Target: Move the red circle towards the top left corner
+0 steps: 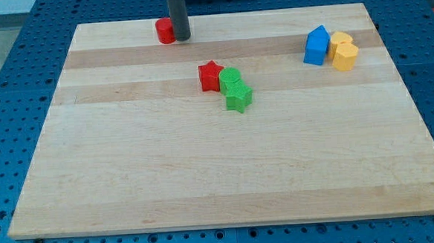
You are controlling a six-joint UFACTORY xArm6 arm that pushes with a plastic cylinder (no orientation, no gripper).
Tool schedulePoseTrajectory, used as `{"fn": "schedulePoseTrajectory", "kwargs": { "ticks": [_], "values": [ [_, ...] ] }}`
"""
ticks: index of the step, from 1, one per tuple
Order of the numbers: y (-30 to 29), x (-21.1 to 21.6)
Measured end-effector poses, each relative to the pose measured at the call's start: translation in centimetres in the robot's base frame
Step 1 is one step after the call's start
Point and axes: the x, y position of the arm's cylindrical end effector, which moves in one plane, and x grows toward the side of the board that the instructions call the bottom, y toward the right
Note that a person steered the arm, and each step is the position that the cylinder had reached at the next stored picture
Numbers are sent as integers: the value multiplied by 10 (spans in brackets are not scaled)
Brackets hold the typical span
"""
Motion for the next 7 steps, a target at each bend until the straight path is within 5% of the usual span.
{"fn": "schedulePoseTrajectory", "kwargs": {
  "ticks": [2, 5, 7],
  "values": [
    [-2, -25],
    [-107, -25],
    [-58, -1]
  ]
}}
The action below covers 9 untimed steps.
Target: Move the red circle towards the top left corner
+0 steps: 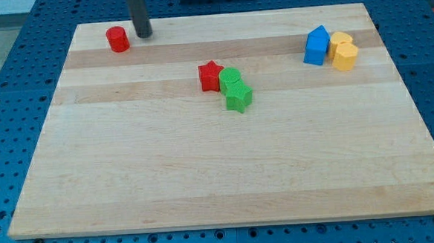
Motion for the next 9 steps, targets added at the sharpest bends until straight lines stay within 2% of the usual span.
{"fn": "schedulePoseTrajectory", "kwargs": {
  "ticks": [1, 2, 4, 6, 9],
  "values": [
    [-6, 34],
    [-45, 43],
    [-49, 27],
    [-74, 26],
    [-83, 31]
  ]
}}
